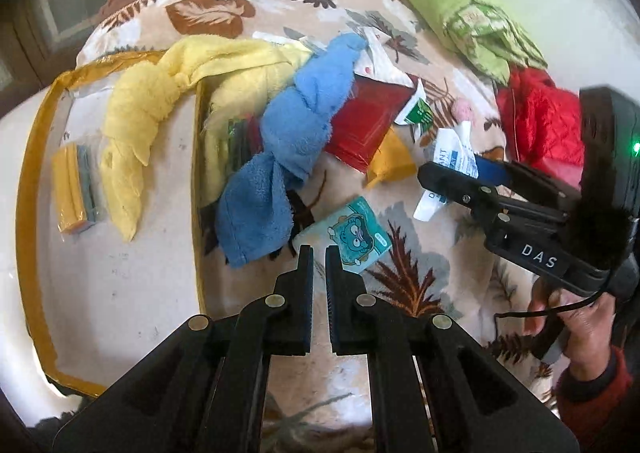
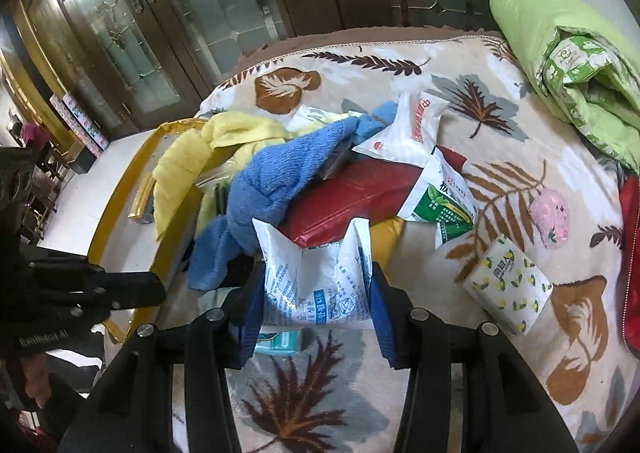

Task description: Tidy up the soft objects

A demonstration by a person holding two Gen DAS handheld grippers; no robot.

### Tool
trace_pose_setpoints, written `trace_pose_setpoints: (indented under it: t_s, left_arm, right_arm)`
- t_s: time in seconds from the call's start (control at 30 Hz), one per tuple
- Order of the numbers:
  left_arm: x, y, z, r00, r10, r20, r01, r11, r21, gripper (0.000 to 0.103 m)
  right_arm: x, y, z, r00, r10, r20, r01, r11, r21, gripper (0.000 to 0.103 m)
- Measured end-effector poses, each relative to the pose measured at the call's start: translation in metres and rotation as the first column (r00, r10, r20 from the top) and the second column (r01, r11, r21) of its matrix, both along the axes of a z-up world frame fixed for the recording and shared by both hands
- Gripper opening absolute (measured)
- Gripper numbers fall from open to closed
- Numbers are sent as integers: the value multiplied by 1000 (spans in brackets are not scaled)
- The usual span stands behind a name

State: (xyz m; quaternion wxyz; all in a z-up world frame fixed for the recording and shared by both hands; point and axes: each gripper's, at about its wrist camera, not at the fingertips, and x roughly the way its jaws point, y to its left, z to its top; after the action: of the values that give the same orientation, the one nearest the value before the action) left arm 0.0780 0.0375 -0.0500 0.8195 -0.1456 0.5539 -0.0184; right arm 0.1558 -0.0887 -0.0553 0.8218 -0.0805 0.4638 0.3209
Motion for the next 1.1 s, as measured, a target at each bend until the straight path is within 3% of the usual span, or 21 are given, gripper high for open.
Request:
trace_pose_setpoints:
  t_s: [0.1,0.17,0.2,0.23,0.3,0.47,0.6,0.73,0.9,1.0,1.03,1.1]
  left_arm:
    - [6,-10,-12,1000,-5,-30,5,1000,-27,7]
    - [13,-17,-20,998,-17,-52,16,1000,-13,15]
    - [17,-21,-23,998,-32,-59,32,999,3,42]
    - [22,-25,-25,996,-57,-62,58,998,15,76]
    - [30,-36,-26,989,-130,-68,134,989,62,90]
    - [42,-53,-27,955,-277,-103,287,953,93,90]
    - [48,-76,-37,904,-395,-161,422,883,206,90]
    - [57,-87,-54,874,-434,-217,476,854,211,90]
    - [63,-97,-76,840,-476,-260,538,794,282,90]
    - [65,-89,-94,847,-446,-290,519,811,270,89]
    - [65,-86,-100,848,-443,-291,513,824,241,82]
    - [61,-85,-104,857,-442,-266,506,818,274,72]
  right_arm:
    - [-3,-4,-2,1000,-7,-7,7,1000,-3,48]
    - [-3,-9,-5,1000,-14,-17,14,1000,-2,48]
    - [-3,-11,-5,1000,-17,-20,16,1000,-1,48]
    - [-3,-13,-6,1000,-20,-22,20,1000,1,48]
    - [-3,-18,-6,999,-27,-25,28,1000,14,48]
    - [1,-27,-8,998,-45,-35,46,998,31,48]
    - [5,-30,-10,998,-60,-36,61,997,39,48]
    - [8,-34,-10,997,-72,-36,74,996,43,48]
    - [9,-37,-12,996,-78,-38,79,996,31,48]
    - [10,-38,-16,996,-78,-45,79,997,23,48]
    - [10,-38,-18,996,-81,-44,82,996,20,48]
    - [10,-39,-20,995,-86,-43,87,996,22,48]
